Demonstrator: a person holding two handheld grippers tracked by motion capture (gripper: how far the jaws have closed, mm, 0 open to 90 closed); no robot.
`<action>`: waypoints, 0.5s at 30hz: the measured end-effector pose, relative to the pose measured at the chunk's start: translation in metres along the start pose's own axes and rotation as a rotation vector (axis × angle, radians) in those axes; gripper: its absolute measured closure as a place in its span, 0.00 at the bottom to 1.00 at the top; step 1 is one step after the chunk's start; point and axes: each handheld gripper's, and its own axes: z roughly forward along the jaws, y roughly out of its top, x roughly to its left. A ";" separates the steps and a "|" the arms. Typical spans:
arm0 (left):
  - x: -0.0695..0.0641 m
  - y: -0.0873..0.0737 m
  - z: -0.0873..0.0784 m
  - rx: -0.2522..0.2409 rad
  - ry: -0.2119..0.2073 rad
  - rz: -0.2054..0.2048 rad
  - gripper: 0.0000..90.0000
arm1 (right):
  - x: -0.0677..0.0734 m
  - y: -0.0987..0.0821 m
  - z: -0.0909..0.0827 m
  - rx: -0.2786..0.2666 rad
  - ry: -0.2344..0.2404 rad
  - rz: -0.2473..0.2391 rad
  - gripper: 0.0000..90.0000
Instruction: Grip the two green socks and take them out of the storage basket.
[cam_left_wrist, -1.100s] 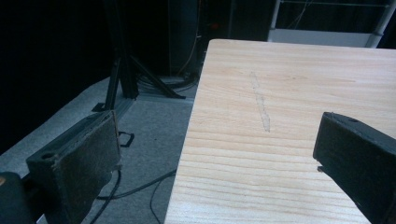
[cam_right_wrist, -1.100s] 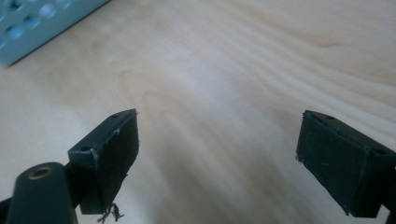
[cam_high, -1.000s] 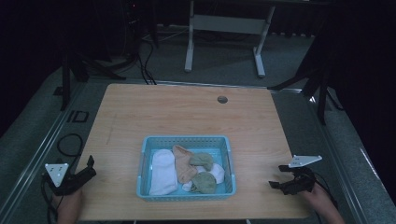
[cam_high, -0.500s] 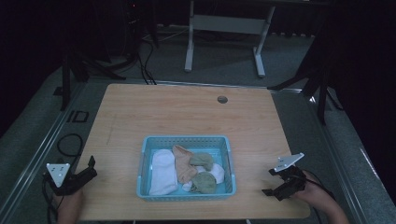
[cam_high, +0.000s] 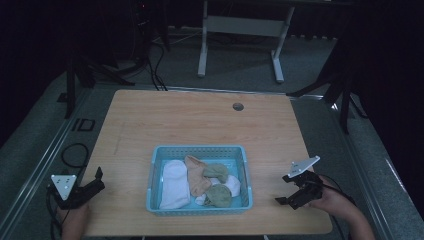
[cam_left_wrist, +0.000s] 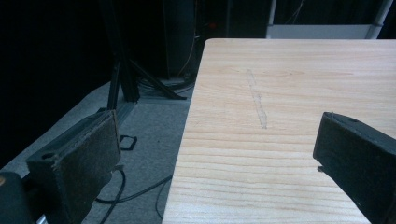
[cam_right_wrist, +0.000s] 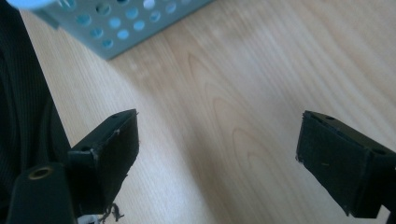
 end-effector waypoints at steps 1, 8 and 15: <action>0.000 0.000 0.000 0.000 0.000 0.001 0.00 | 0.000 0.003 -0.001 -0.003 -0.004 -0.005 0.14; 0.000 0.000 0.000 0.002 0.000 0.000 0.00 | 0.006 0.025 -0.012 -0.028 0.012 -0.035 0.14; 0.000 0.000 0.001 0.007 0.000 -0.001 0.00 | 0.011 0.049 -0.020 -0.024 0.045 -0.063 0.14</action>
